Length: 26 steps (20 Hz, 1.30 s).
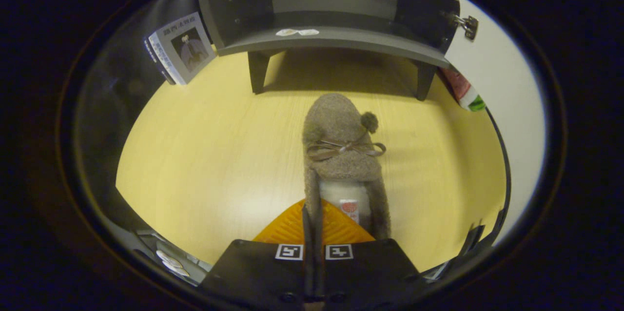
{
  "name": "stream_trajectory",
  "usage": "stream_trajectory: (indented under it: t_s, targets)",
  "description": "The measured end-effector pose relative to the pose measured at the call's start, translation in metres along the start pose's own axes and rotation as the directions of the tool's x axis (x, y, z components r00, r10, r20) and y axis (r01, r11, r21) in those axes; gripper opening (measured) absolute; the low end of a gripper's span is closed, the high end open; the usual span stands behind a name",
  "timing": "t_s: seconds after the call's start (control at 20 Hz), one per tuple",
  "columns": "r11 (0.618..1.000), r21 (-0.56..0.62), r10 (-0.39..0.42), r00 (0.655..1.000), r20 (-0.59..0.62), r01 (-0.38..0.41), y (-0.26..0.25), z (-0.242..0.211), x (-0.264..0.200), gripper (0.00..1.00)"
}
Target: Open the shoe cabinet door, grab the shoes and put them into the shoe cabinet, then close the shoe cabinet door.
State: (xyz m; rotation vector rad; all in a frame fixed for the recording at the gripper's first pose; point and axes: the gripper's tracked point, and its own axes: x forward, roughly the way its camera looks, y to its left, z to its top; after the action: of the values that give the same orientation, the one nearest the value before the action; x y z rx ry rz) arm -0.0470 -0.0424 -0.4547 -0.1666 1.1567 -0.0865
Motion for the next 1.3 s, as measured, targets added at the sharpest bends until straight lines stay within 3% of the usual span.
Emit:
stream_trajectory:
  t_s: [0.35, 0.6, 1.0, 1.3]
  targets:
    - [0.998, 0.046, -0.039, 0.994, 0.1, 0.035, -0.019, 0.04, -0.044, 0.03]
    - [0.993, 0.092, -0.089, 0.966, 0.241, 0.068, -0.037, 0.095, -0.097, 0.03]
    - [0.988, 0.112, -0.148, 0.864, 0.482, 0.106, -0.062, 0.199, -0.186, 0.03]
    - [0.986, 0.092, -0.164, 0.782, 0.601, 0.136, -0.07, 0.286, -0.221, 0.02]
